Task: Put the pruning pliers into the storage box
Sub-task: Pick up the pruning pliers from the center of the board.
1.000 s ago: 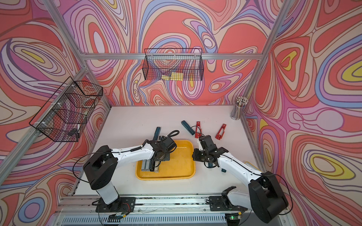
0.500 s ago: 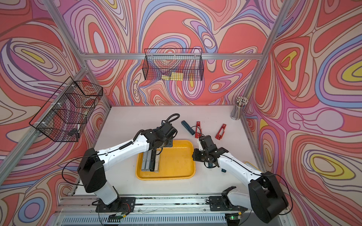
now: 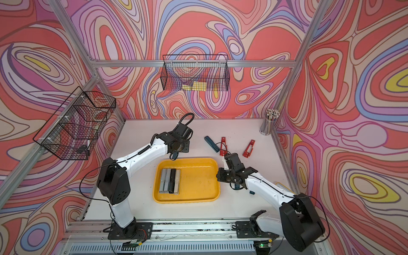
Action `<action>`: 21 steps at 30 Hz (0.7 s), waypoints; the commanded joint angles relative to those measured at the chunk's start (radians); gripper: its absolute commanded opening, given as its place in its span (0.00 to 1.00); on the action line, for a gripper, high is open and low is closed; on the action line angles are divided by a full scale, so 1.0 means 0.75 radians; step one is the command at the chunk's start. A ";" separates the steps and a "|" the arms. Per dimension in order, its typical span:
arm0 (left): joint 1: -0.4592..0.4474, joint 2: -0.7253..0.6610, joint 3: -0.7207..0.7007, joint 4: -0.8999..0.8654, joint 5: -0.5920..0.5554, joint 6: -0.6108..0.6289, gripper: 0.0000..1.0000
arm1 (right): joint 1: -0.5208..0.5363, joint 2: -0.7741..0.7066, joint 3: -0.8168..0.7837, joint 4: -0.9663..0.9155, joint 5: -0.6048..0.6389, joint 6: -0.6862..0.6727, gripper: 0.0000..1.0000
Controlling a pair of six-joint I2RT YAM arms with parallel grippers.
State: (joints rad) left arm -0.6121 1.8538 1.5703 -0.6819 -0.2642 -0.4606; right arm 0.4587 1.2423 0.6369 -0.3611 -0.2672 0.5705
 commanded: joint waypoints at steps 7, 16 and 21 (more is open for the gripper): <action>0.168 0.139 0.052 0.113 0.137 0.214 0.46 | 0.008 -0.022 -0.024 0.000 -0.036 0.002 0.11; 0.224 0.313 0.176 0.076 0.144 0.259 0.48 | 0.006 -0.036 -0.043 -0.018 -0.049 0.016 0.12; 0.227 0.339 0.169 0.064 0.065 0.242 0.49 | 0.006 -0.039 -0.051 -0.032 -0.055 0.016 0.12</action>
State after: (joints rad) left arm -0.4450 2.0953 1.6794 -0.6106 -0.1734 -0.2909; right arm 0.4591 1.2266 0.6201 -0.3523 -0.2871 0.5892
